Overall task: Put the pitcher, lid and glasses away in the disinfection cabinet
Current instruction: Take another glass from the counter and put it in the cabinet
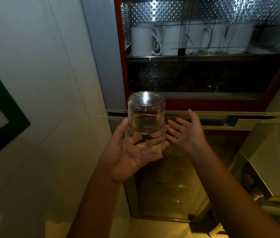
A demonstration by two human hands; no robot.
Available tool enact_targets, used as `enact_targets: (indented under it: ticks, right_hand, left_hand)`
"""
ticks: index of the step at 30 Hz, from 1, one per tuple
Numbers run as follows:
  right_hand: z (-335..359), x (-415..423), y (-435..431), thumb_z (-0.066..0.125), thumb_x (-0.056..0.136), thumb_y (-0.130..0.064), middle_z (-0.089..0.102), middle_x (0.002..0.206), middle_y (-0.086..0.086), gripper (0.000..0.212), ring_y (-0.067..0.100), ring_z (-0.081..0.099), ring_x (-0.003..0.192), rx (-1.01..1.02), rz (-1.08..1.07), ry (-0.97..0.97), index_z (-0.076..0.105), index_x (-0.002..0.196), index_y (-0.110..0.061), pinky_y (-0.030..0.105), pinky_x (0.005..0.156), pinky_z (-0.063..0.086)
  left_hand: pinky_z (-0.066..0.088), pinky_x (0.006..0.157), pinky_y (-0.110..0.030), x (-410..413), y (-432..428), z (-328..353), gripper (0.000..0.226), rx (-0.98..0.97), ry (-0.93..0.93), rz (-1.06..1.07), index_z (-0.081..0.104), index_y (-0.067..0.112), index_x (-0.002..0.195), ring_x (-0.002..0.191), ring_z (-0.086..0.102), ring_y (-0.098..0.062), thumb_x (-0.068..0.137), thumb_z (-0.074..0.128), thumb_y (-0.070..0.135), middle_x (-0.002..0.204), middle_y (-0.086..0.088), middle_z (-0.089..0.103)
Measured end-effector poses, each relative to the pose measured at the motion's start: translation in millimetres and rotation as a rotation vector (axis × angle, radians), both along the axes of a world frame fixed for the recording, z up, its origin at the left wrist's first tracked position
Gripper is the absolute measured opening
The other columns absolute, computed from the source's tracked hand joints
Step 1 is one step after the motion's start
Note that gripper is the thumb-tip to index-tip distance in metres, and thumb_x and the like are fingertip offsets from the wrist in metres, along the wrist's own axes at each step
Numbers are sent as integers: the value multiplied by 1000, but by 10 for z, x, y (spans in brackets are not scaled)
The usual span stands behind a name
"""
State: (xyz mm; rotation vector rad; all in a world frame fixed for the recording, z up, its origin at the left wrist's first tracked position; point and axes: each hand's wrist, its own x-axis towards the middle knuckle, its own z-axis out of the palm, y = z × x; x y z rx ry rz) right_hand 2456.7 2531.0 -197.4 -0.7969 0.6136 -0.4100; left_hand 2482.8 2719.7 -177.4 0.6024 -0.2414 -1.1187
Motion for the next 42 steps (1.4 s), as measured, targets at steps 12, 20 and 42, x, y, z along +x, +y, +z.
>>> enact_targets:
  ticks: [12,20,42]
  right_hand:
    - [74,367,-111,53,80,-63,35,145,18,86,38,48,119,166,79,-156,19,147,-21,54,84,45]
    - [44,490,-118,55,78,-63,24,150,18,91,44,48,118,187,69,-202,10,149,-29,59,98,40]
    - [125,41,-50,40,81,-71,46,137,21,90,36,55,113,97,199,-20,28,143,-8,45,67,54]
  left_hand:
    - [57,73,-47,87,68,-85,105,8,29,50,45,7,136,115,53,-45,46,89,41,132,-29,49]
    - [56,76,-47,60,50,-99,100,27,36,19,52,3,130,115,53,-45,46,89,41,131,-30,49]
    - [53,83,-49,-373,4,-76,103,-33,18,-30,40,6,137,118,51,-45,52,86,43,131,-29,50]
